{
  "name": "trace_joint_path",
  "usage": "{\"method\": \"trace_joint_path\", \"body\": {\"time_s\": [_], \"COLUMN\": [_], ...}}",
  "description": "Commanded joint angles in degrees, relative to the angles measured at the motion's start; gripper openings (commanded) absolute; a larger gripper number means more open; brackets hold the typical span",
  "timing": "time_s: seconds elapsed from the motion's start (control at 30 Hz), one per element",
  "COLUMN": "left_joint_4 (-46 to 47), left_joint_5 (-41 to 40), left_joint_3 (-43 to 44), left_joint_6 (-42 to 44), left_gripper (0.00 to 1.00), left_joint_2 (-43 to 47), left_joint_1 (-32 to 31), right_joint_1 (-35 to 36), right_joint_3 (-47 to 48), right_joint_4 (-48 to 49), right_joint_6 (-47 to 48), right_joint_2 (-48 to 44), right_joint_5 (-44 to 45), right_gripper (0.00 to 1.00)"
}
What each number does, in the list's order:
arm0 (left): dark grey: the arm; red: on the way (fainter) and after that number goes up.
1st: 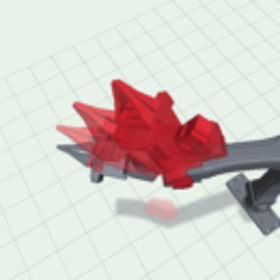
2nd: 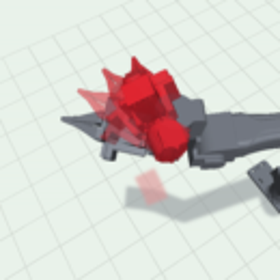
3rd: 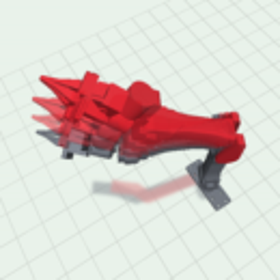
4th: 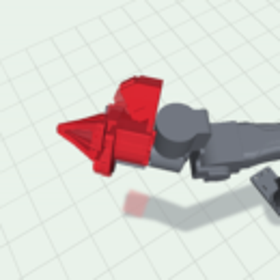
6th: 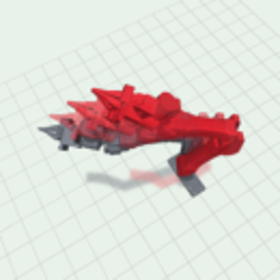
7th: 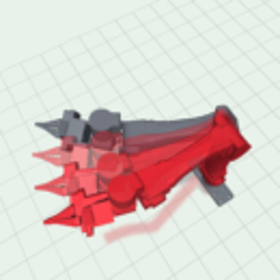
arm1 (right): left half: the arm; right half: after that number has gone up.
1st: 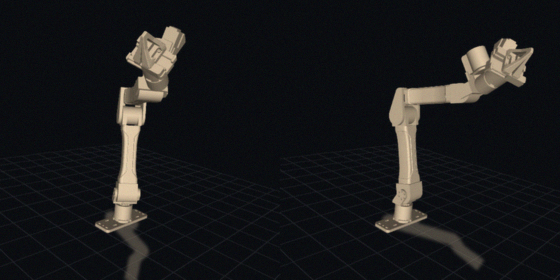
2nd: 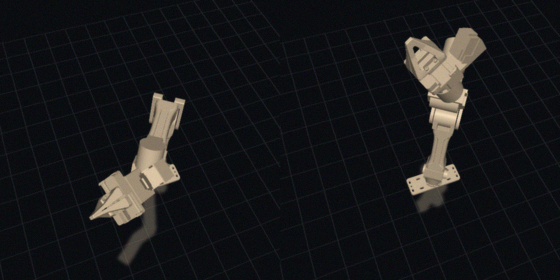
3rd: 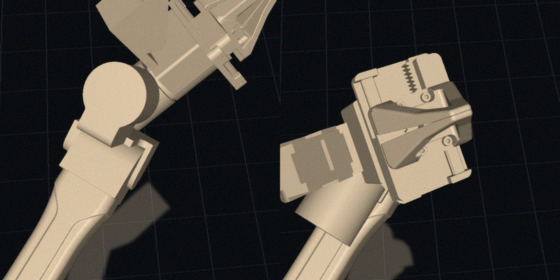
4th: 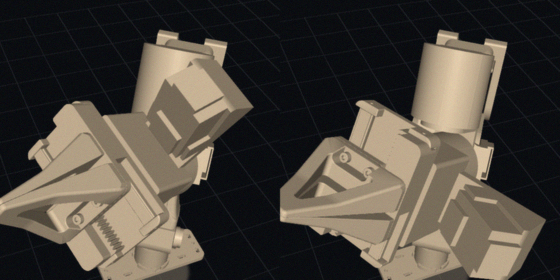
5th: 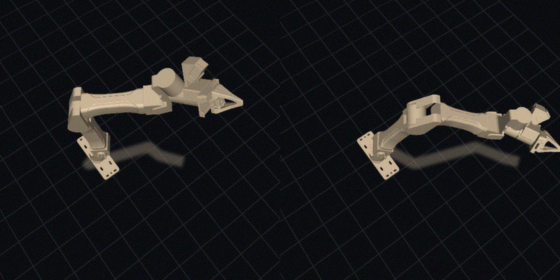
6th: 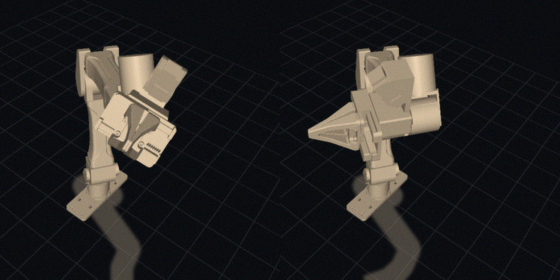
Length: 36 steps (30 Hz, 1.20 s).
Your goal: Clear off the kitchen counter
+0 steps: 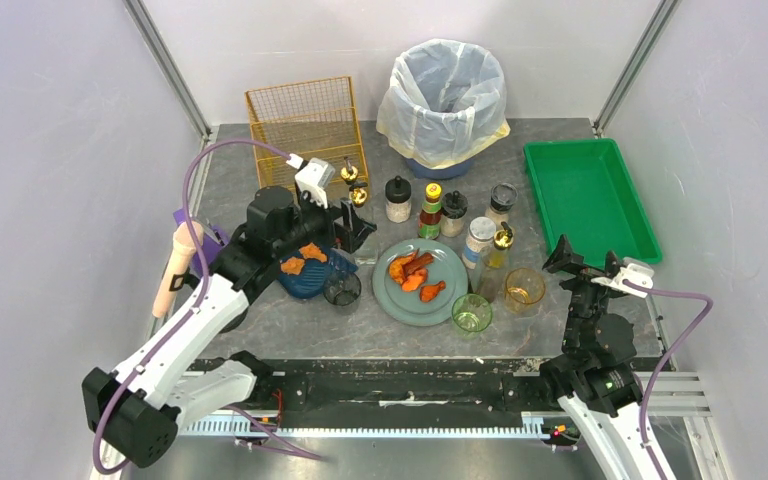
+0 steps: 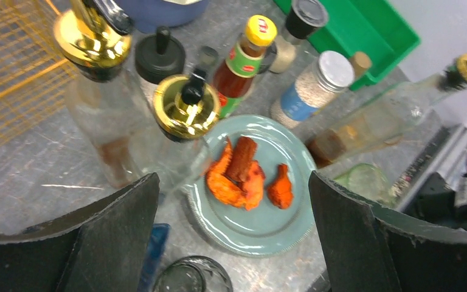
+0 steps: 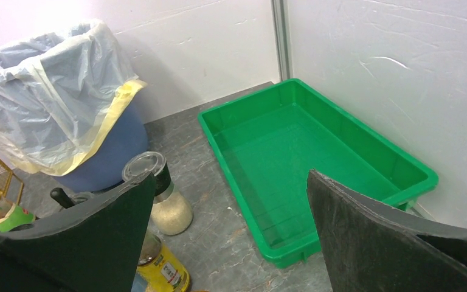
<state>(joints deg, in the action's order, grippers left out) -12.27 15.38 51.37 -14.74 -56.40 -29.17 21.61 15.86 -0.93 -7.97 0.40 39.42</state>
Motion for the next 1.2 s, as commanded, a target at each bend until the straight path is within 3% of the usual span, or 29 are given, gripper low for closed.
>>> {"method": "trace_joint_path", "body": {"time_s": [0.0,0.13,0.33,0.5,0.63,1.17], "left_joint_4": [8.02,12.62,20.43,20.00,19.58,21.20], "left_joint_5": [-5.96,-10.76,-12.69,-32.16,-41.72,-61.65], "left_joint_3": [0.56,-2.20,-7.32,-9.64,-10.74,-6.04], "left_joint_6": [6.47,7.42,-0.92,-2.98,-4.94,-7.98], "left_gripper": [0.97,0.97,0.95,0.97,0.97,0.97], "left_joint_2": [-1.88,-2.81,-4.16,-1.61,-1.60,-13.87], "left_joint_1": [-0.28,-0.19,-1.26,-10.63,-13.38,-22.84], "right_joint_1": [1.34,2.24,2.56,2.55,2.56,2.48], "right_joint_3": [0.73,0.61,0.84,0.83,0.76,0.76], "right_joint_4": [1.11,1.05,1.05,1.04,1.07,1.04], "right_joint_6": [-0.30,-0.29,-0.50,-0.42,-0.49,-0.52], "right_joint_2": [-9.63,-9.63,-9.63,-9.61,-9.63,-9.63], "right_joint_5": [-0.59,-0.73,-1.09,-0.73,-0.67,-0.63], "right_gripper": [0.98,0.98,0.98,0.98,0.98,0.98]}}
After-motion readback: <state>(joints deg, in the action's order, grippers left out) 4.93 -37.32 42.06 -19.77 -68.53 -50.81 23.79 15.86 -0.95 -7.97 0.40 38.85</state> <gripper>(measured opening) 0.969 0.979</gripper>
